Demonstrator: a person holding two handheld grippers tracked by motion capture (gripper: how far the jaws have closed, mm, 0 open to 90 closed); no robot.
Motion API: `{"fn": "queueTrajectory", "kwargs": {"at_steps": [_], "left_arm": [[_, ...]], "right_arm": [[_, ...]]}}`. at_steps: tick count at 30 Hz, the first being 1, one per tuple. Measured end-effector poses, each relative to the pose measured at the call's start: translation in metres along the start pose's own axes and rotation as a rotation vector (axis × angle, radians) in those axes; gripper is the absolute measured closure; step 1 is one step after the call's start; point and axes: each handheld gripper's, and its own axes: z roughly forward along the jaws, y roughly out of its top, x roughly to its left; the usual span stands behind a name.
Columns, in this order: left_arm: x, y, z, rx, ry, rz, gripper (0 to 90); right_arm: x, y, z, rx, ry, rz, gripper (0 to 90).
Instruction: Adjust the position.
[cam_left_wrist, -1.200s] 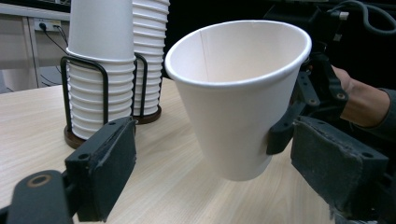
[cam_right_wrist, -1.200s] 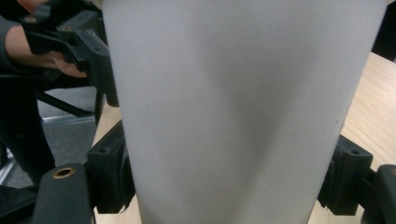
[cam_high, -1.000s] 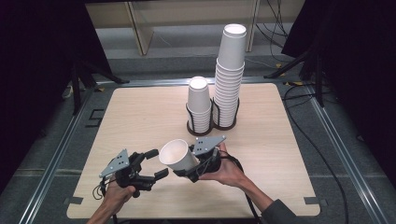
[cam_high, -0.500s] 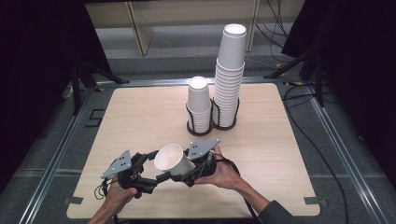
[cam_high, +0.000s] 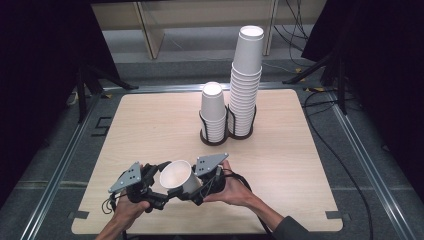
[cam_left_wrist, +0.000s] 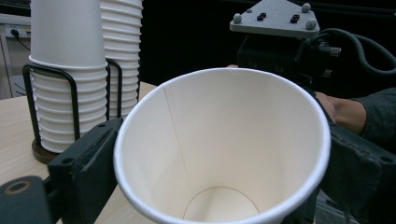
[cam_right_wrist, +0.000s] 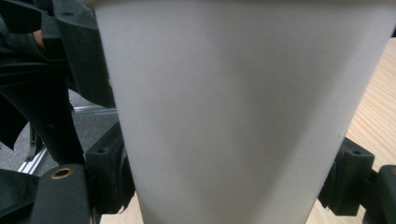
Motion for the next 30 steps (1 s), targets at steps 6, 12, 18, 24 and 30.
{"fn": "queueTrajectory", "kwargs": {"at_steps": [6,12,18,24,30], "left_arm": [[-0.0005,0.0008,-0.0001,0.024,0.013,0.044,12.7],[-0.0021,0.0017,0.0004,0.052,0.016,0.074,14.1],[-0.004,0.0021,0.0016,0.083,0.006,0.104,14.3],[-0.0045,0.0021,0.0022,0.1,-0.003,0.129,14.5],[-0.0052,0.0021,0.0025,0.1,-0.007,0.134,14.7]], "right_arm": [[-0.0017,-0.0007,0.0,0.03,-0.017,0.011,17.4],[-0.0002,0.0022,-0.0051,0.089,-0.026,0.016,15.5],[0.0014,0.0047,-0.0041,0.108,-0.019,-0.008,16.6],[0.0022,0.0045,-0.0027,0.128,-0.002,-0.004,19.4],[0.0012,0.0043,-0.0016,0.126,0.006,-0.009,20.3]]}}
